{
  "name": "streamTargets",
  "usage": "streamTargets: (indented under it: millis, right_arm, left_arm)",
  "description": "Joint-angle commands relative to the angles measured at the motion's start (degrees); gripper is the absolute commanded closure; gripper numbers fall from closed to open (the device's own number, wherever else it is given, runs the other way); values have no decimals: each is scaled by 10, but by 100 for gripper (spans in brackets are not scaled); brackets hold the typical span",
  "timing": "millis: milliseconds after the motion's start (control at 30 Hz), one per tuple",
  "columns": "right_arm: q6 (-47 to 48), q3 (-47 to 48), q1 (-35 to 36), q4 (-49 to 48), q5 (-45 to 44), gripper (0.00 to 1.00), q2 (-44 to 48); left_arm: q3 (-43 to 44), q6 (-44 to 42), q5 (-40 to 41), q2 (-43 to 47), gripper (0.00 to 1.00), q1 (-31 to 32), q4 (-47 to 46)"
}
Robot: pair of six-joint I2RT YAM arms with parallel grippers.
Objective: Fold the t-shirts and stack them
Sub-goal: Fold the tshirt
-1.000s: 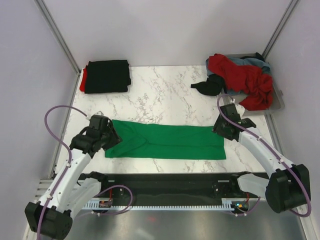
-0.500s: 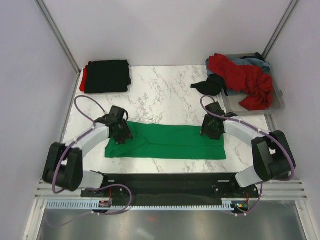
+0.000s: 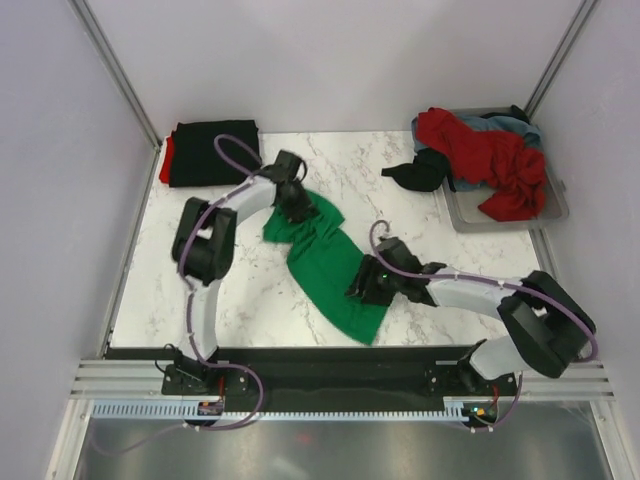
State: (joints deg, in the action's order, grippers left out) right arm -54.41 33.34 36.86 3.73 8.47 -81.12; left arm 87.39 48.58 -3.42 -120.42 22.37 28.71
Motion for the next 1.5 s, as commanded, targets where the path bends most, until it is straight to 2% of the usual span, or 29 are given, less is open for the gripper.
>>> streamTargets:
  millis: [0, 33, 67, 100, 133, 200, 233, 333, 433, 500, 567, 600, 700, 767, 800, 833, 867, 900, 933, 1000, 1133, 1367, 1467]
  right_arm:
    - [-80, 45, 129, 52, 81, 38, -43]
    - [-76, 72, 166, 76, 60, 38, -40]
    - [-75, 114, 178, 100, 50, 37, -25]
    - [-76, 127, 185, 129, 41, 37, -12]
    - [-79, 141, 189, 141, 28, 36, 17]
    - [-79, 156, 189, 187, 2, 34, 46]
    - [-65, 165, 189, 204, -12, 32, 65]
    - [-23, 224, 188, 270, -63, 29, 68]
    - [17, 254, 172, 311, -81, 26, 42]
    - [33, 279, 154, 320, -81, 26, 30]
    - [59, 301, 108, 323, -81, 25, 14]
    - [68, 310, 89, 323, -81, 25, 8]
    - [110, 359, 13, 325, -67, 25, -30]
    - [132, 419, -23, 326, -81, 25, -87]
    - [151, 445, -31, 334, -98, 25, -112]
    - [158, 498, -45, 341, -111, 25, -171]
    - [165, 525, -51, 346, -117, 25, -202]
    - [176, 550, -56, 354, -120, 25, -233]
    - [180, 598, -64, 357, -117, 25, -293]
    - [188, 639, -70, 362, -109, 25, -348]
    - [223, 760, -79, 386, -119, 25, -495]
    - [233, 864, -94, 394, -87, 25, -621]
    - [247, 921, -95, 393, -65, 24, -664]
  left_arm:
    - [198, 43, -78, -155, 55, 39, 33]
    - [355, 23, -97, -195, 52, 47, 58]
    - [445, 13, -115, -228, 48, 58, 86]
    - [534, 0, -134, -288, 37, 62, 144]
    - [656, -21, -143, -300, 19, 62, 153]
    - [659, -41, -142, -274, 4, 57, 150]
    - [598, -72, -136, -217, 0, 49, 128]
    - [481, -145, -109, -94, 0, 36, 99]
    - [438, -210, -83, -28, 0, 28, 114]
    - [407, -237, -49, 30, 0, 27, 157]
    - [357, -244, -36, 99, 0, 28, 179]
    - [319, -243, -27, 124, 0, 28, 179]
    - [106, -216, 13, 220, 1, 37, 173]
    - [16, -193, 27, 265, 2, 66, 155]
    - [-65, -176, 28, 303, 2, 79, 120]
    - [-103, -158, 32, 319, 2, 102, 109]
    - [-138, -136, 32, 331, 2, 112, 101]
    - [-210, -93, 32, 358, 3, 120, 64]
    - [-245, -75, 24, 368, 4, 142, 42]
    - [-329, -34, 8, 383, 5, 167, -7]
    - [-386, -10, 4, 365, 5, 208, -59]
    - [-442, 1, -26, 343, 6, 232, -110]
    - [-482, 44, -61, 335, 6, 255, -159]
